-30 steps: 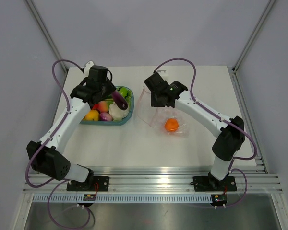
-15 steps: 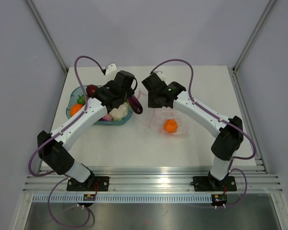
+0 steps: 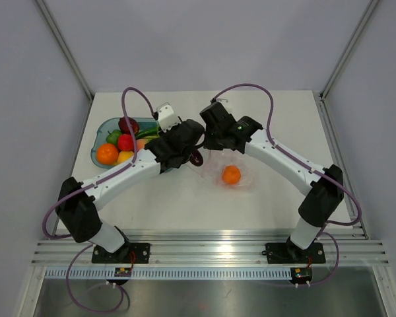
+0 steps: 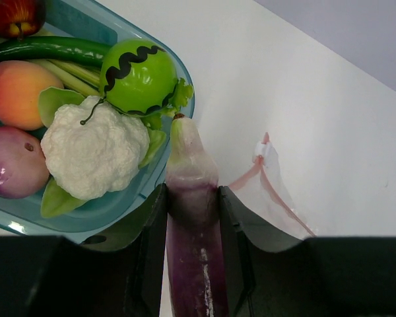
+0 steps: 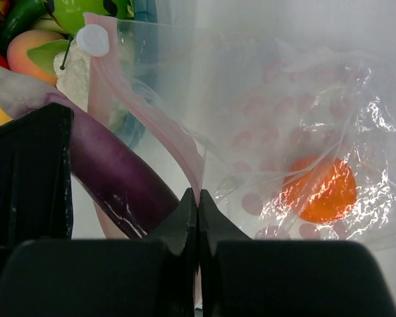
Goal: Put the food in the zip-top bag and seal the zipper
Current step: Place the fake vegetable in the zipper food storage bag.
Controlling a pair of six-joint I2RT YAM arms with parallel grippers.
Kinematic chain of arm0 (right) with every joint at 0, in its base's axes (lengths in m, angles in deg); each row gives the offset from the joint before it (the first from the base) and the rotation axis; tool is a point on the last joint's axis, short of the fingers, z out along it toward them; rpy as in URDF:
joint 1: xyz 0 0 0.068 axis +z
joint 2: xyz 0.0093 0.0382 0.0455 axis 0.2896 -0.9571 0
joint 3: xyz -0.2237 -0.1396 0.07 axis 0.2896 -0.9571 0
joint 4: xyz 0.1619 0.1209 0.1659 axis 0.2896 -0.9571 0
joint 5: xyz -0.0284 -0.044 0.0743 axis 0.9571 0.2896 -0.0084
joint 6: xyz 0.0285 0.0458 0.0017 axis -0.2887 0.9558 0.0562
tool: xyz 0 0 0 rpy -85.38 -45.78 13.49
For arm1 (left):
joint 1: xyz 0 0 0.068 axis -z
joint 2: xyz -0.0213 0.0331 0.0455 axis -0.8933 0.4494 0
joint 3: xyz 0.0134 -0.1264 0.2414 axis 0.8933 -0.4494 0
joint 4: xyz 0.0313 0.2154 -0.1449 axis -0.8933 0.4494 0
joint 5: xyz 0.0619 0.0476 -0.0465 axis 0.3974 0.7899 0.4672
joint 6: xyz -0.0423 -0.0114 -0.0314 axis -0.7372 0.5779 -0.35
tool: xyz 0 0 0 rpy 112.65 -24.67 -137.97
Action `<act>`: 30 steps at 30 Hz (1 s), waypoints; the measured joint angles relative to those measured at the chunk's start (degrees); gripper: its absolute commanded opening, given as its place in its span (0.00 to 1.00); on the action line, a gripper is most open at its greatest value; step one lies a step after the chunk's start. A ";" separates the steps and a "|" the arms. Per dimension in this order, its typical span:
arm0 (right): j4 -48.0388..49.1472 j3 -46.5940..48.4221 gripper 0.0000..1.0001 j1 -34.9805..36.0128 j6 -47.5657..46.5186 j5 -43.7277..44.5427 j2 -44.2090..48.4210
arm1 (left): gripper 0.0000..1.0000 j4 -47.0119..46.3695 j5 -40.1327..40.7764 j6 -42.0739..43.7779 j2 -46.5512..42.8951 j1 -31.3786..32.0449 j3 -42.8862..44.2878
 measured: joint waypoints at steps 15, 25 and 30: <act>3.15 -2.64 0.00 0.00 2.91 0.02 1.92 | 0.79 -4.96 -0.39 1.01 -0.22 1.07 -3.80; 3.82 -4.24 0.00 -0.02 3.06 0.11 2.36 | 0.76 -6.97 0.09 6.25 -7.34 0.13 -6.56; 3.67 -6.64 0.00 -0.20 3.06 0.48 4.20 | 0.77 -6.84 -5.07 8.00 -12.68 -11.43 -6.36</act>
